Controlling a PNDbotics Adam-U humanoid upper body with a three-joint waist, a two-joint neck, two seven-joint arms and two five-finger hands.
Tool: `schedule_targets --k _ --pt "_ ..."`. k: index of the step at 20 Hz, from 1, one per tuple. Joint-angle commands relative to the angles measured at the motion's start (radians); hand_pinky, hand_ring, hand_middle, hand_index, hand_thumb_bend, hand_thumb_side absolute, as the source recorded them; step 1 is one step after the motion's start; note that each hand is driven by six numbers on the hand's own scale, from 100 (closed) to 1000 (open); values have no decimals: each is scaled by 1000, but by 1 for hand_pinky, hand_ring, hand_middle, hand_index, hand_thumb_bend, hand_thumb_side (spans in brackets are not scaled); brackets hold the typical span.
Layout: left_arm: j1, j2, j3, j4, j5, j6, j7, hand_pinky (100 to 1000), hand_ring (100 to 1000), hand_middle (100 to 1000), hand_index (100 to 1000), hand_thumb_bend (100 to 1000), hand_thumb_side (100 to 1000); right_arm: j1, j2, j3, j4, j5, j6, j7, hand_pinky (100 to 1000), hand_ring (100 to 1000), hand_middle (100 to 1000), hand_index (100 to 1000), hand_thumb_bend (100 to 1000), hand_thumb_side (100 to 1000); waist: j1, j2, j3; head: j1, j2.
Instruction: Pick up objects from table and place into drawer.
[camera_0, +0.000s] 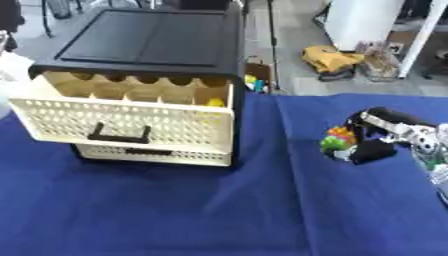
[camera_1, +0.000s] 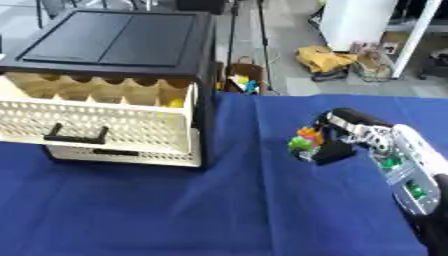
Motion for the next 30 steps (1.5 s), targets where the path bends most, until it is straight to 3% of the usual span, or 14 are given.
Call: schedule_targets --k 1,5,6,7,22,30 --pt "-9 16 13 -7 3 0 4 213 421 510 795 311 980 -36 -8 -16 -54 -9 -2 -23 774 821 337 482 399 489 2 -27 -1 2 -7" --pt "-9 15 12 -7 4 0 2 212 420 510 793 309 981 -74 10 -12 -96 -9 -9 -43 774 819 332 477 398 525 2 -27 -1 0 -5" --pt "-10 14 12 -7 4 0 2 212 420 510 793 309 981 -82 16 -10 -105 -9 -10 -47 774 819 331 476 421 588 2 -28 -1 0 -4" --pt "-10 14 11 -7 4 0 1 212 420 510 794 309 981 -96 26 -8 -117 -8 -14 -52 773 818 329 474 394 550 2 -28 0 0 -3" --pt "-16 2 6 -7 6 -1 -6 212 420 509 793 302 983 -241 209 17 -258 16 -14 -129 762 810 327 466 376 618 6 -24 11 1 3" --pt "-20 -2 4 -7 8 -2 -9 211 420 509 793 299 984 -288 271 32 -301 29 -9 -157 753 805 327 463 352 632 5 -24 16 9 1"
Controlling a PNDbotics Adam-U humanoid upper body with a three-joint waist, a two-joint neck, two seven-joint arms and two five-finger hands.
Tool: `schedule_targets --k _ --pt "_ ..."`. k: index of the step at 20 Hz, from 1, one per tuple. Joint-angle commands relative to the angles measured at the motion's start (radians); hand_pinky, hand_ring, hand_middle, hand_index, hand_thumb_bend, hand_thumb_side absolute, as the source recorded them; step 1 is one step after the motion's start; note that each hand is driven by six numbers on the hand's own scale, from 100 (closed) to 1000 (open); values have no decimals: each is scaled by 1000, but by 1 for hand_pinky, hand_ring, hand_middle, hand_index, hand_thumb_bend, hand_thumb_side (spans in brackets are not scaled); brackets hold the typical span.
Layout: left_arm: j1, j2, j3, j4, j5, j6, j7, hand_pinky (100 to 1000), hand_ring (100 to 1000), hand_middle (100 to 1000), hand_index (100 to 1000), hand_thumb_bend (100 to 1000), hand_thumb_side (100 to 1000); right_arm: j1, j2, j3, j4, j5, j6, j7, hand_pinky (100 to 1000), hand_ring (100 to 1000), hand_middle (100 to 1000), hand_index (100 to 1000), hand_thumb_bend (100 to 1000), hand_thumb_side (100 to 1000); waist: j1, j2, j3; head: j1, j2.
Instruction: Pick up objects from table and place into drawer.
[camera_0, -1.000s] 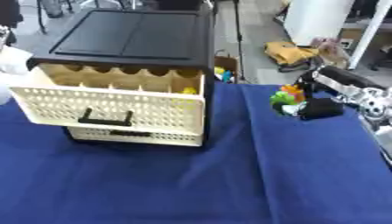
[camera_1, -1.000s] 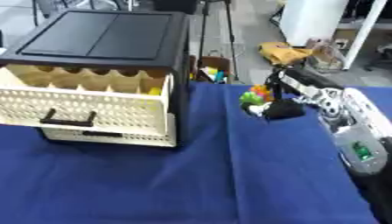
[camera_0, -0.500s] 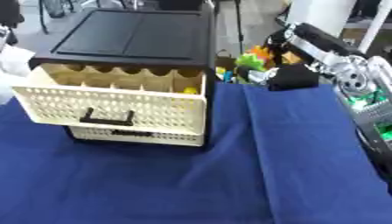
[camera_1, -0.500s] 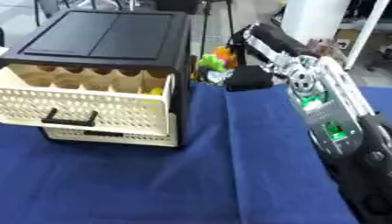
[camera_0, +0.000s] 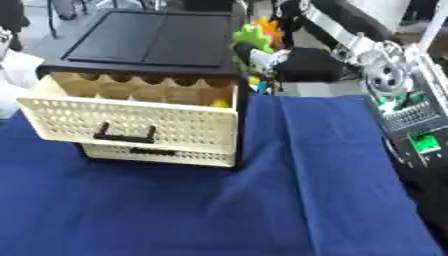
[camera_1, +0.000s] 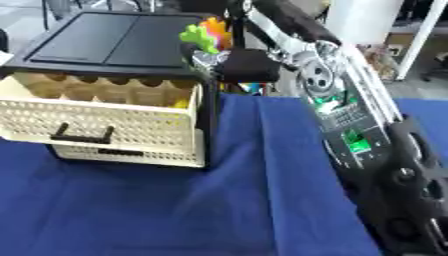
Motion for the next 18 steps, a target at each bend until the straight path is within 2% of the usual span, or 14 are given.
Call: schedule_targets --k 1,9,18 --pt "-19 15 5 -7 4 -1 -3 212 420 509 793 298 987 -35 13 1 -31 13 2 -13 753 805 327 463 367 641 4 -20 2 6 0" --pt "-21 14 5 -7 6 -1 -4 212 420 509 792 297 984 -40 50 8 -32 21 3 -17 754 806 324 461 347 631 4 -21 7 7 -5" --pt "-24 8 4 -7 8 -2 -4 212 420 508 791 289 984 -18 114 9 26 83 -4 -34 757 810 321 458 353 625 5 -17 14 7 -10"
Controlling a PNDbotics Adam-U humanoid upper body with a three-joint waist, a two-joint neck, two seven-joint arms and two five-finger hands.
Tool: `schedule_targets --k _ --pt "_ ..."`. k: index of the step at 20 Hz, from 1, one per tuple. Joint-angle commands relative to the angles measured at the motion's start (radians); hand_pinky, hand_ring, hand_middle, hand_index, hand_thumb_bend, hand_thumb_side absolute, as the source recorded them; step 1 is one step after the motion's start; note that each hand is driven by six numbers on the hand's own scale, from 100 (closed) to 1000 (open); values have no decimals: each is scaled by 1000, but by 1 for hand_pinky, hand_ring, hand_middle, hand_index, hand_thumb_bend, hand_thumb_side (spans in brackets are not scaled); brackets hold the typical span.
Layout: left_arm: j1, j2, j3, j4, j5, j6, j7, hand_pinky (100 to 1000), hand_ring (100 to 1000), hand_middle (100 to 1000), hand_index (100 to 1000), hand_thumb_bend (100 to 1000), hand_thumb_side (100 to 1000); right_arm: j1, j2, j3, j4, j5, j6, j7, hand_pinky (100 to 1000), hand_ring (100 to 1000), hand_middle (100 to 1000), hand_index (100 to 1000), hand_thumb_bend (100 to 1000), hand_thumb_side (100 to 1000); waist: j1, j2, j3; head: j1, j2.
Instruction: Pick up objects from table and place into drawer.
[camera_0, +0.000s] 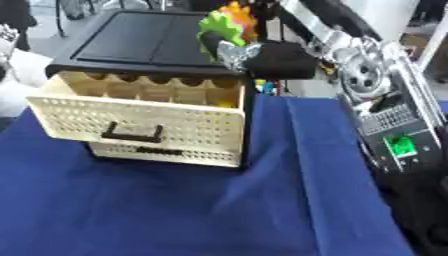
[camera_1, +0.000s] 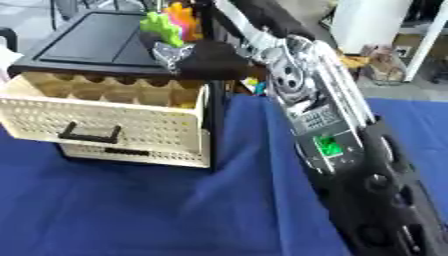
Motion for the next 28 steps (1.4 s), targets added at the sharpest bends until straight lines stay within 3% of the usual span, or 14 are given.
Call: schedule_targets --k 1,28 --pt "-18 17 8 -7 3 -2 1 212 420 508 791 289 985 -11 18 -3 11 33 -5 -13 757 810 321 458 354 624 5 -17 3 2 -10" --pt "-17 -3 0 -7 1 -3 -7 209 417 506 788 275 992 0 154 -25 114 150 -7 -69 766 820 314 450 378 616 4 -2 19 -6 -8"
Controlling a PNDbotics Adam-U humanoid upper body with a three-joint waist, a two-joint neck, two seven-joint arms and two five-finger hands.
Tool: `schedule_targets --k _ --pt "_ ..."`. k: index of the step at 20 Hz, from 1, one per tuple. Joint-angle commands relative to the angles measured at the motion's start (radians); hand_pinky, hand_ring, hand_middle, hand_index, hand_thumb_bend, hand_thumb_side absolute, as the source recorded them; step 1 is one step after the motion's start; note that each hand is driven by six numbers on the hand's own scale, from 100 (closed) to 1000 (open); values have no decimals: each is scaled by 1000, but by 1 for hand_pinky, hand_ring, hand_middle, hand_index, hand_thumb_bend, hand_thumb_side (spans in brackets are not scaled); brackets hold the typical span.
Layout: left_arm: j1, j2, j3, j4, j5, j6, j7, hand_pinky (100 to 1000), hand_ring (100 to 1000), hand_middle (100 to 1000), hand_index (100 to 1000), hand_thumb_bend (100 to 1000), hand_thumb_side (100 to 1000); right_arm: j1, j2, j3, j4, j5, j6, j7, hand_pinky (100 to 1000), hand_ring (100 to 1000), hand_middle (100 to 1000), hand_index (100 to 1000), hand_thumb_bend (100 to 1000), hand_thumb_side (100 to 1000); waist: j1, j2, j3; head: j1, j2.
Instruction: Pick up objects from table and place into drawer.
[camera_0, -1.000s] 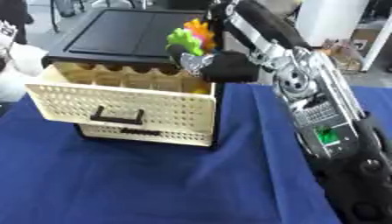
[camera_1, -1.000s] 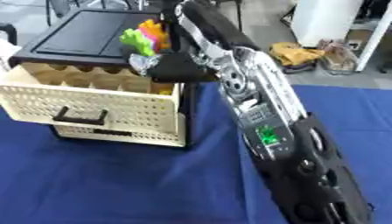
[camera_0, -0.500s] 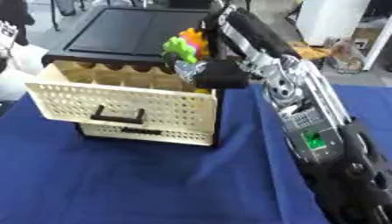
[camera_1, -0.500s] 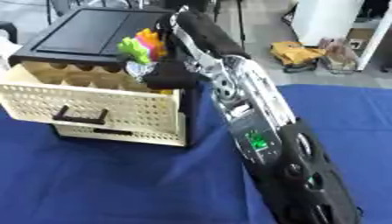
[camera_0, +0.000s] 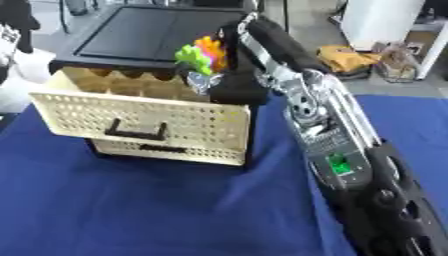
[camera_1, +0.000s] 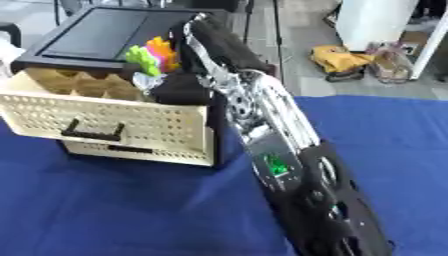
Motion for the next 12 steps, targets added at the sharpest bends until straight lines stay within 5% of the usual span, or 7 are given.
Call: schedule_targets --k 1,5,12 --pt "-16 14 3 -7 1 0 -4 209 418 506 788 275 992 -18 15 -13 7 27 5 -12 765 820 314 450 378 616 7 -15 3 -5 -7" --pt "-17 11 1 -7 2 -1 -7 205 417 504 788 272 994 -16 36 -19 27 66 13 -29 762 818 314 450 395 621 8 -14 4 -6 -7" --pt "-18 9 1 -7 3 -2 -9 199 417 502 787 269 993 -7 63 -28 51 148 54 -68 736 801 305 443 553 708 7 -13 4 -8 -7"
